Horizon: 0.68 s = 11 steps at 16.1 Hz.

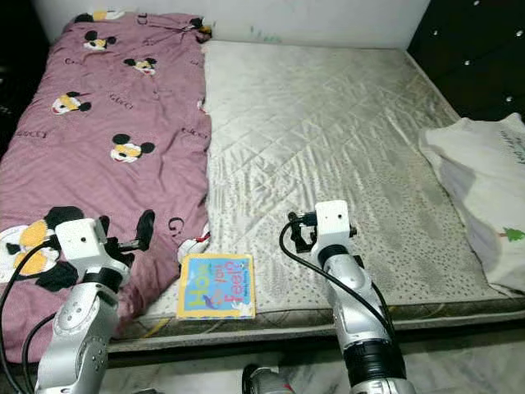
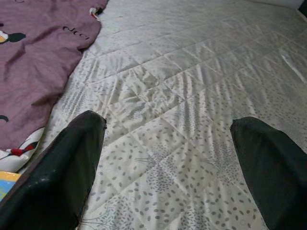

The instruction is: Clean up the room

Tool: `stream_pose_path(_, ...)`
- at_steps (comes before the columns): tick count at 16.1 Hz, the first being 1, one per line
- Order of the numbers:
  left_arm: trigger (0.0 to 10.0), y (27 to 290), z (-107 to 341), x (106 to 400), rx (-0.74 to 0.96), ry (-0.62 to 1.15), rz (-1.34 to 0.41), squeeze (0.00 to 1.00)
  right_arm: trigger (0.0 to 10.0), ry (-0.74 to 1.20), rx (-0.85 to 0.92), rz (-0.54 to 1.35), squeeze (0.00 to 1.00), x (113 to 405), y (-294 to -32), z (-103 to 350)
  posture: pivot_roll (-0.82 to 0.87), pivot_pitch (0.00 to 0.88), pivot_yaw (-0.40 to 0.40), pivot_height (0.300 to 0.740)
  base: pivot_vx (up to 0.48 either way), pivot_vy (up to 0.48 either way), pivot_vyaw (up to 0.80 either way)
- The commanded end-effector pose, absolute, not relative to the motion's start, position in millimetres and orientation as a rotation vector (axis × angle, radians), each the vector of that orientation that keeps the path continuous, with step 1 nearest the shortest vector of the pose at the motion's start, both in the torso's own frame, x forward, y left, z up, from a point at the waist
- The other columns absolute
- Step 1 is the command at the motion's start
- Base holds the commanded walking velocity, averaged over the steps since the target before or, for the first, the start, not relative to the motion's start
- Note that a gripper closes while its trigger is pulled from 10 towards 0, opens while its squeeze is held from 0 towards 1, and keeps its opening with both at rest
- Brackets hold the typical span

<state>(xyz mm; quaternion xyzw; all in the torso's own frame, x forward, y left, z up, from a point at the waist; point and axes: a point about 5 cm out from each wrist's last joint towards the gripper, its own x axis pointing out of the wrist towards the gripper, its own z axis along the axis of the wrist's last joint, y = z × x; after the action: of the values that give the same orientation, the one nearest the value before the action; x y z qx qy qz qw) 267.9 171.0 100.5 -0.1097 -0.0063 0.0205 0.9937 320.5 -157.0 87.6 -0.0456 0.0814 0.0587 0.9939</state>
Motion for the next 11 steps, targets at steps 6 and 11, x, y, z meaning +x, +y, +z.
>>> stream_pose_path(6, 10.0, 169.0, 98.5, 267.4, -0.206, 0.002, 0.059, 0.00, 10.0, 0.170, -0.101, 0.134, 0.00, 319.5, -158.2, 86.0, -0.04, 0.186, -0.074, 0.645, 0.000, 0.000, 0.00)
stream_pose_path(11, 10.0, 168.6, 98.3, 269.6, -0.202, 0.000, 0.068, 0.00, 10.0, 0.167, -0.113, 0.150, 0.00, 320.2, -156.6, 86.4, -0.04, 0.174, -0.076, 0.645, 0.000, 0.000, 0.00)
